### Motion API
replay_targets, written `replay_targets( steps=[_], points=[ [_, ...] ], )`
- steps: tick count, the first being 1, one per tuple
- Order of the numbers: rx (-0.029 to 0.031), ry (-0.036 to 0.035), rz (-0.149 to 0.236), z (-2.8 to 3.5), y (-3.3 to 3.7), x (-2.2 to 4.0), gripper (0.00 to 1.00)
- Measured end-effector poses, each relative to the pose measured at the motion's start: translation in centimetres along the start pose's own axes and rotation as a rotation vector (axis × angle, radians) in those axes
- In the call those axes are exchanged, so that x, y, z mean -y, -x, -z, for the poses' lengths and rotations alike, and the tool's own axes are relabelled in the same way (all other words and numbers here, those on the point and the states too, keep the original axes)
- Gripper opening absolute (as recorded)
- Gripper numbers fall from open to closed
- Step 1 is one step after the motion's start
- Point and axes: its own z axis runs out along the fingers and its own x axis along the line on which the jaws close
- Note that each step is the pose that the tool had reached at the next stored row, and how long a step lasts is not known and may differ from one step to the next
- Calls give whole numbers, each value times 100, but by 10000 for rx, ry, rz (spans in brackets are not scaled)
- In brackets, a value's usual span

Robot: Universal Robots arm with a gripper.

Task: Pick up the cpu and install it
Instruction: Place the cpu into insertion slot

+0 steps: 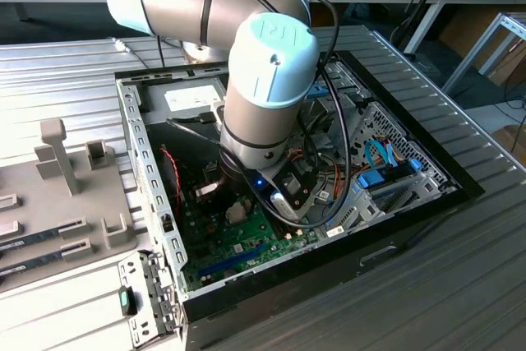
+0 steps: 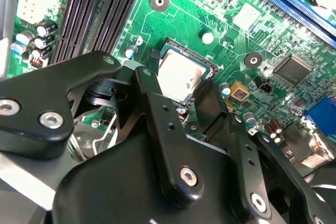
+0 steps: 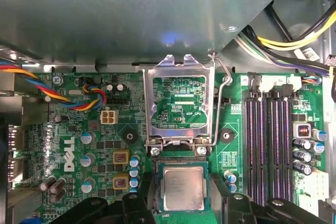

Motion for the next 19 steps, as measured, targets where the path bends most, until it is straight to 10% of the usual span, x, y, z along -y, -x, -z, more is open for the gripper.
replay_targets(
  steps=[12,15,19],
  points=[
    [-13,-18,1,88,5,-11,46],
    [-94,-249,7,65,33,-10,46],
    [-129,-291,15,45,49,-12,46]
  ],
)
